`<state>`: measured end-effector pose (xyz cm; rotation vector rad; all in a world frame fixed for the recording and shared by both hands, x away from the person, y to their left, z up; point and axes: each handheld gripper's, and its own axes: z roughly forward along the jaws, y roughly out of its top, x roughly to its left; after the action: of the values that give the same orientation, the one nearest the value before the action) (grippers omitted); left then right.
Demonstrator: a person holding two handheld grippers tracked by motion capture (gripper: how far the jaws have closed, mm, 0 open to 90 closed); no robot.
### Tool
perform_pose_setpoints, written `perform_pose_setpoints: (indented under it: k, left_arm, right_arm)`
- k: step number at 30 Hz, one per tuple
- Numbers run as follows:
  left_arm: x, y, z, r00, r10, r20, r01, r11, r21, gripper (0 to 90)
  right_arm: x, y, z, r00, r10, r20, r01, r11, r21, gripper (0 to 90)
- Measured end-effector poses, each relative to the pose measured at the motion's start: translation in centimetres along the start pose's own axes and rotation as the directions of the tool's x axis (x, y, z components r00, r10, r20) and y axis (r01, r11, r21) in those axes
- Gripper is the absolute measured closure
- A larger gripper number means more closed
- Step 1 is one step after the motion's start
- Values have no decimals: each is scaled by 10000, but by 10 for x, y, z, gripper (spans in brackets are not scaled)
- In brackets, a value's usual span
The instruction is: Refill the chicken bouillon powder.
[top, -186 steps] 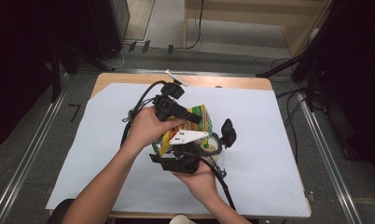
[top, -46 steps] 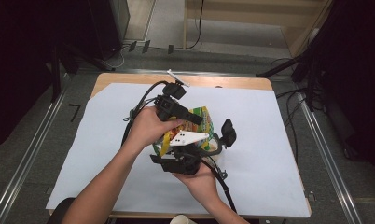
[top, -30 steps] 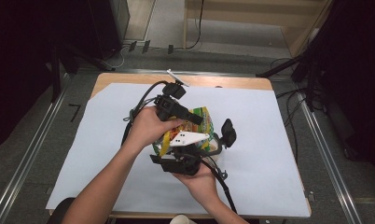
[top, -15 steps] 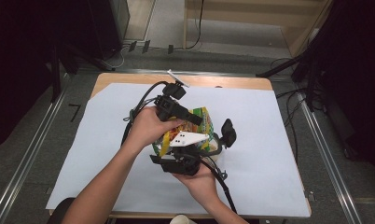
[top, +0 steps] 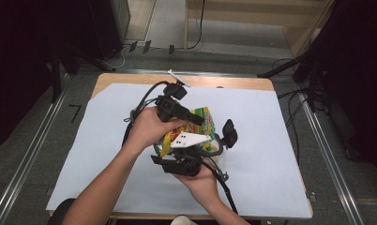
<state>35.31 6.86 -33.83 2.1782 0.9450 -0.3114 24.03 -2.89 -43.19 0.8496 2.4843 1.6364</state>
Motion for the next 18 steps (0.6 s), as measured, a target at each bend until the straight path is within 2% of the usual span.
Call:
perform_pose_setpoints:
  k: [4, 7, 18]
  left_arm:
    - [6, -1, 5, 9999, -150, -73, 152, 9994, 299, 680]
    - [8, -1, 6, 9997, -259, -50, 261, 9992, 319, 681]
    - [2, 0, 3, 9999, -44, -98, 46, 9998, 168, 678]
  right_arm:
    - [0, -2, 3, 10000, 84, -41, -84, 9999, 76, 612]
    - [-1, -3, 3, 10000, 63, -15, -63, 9998, 172, 614]
    - [0, -2, 2, 10000, 68, -36, -67, 9999, 88, 618]
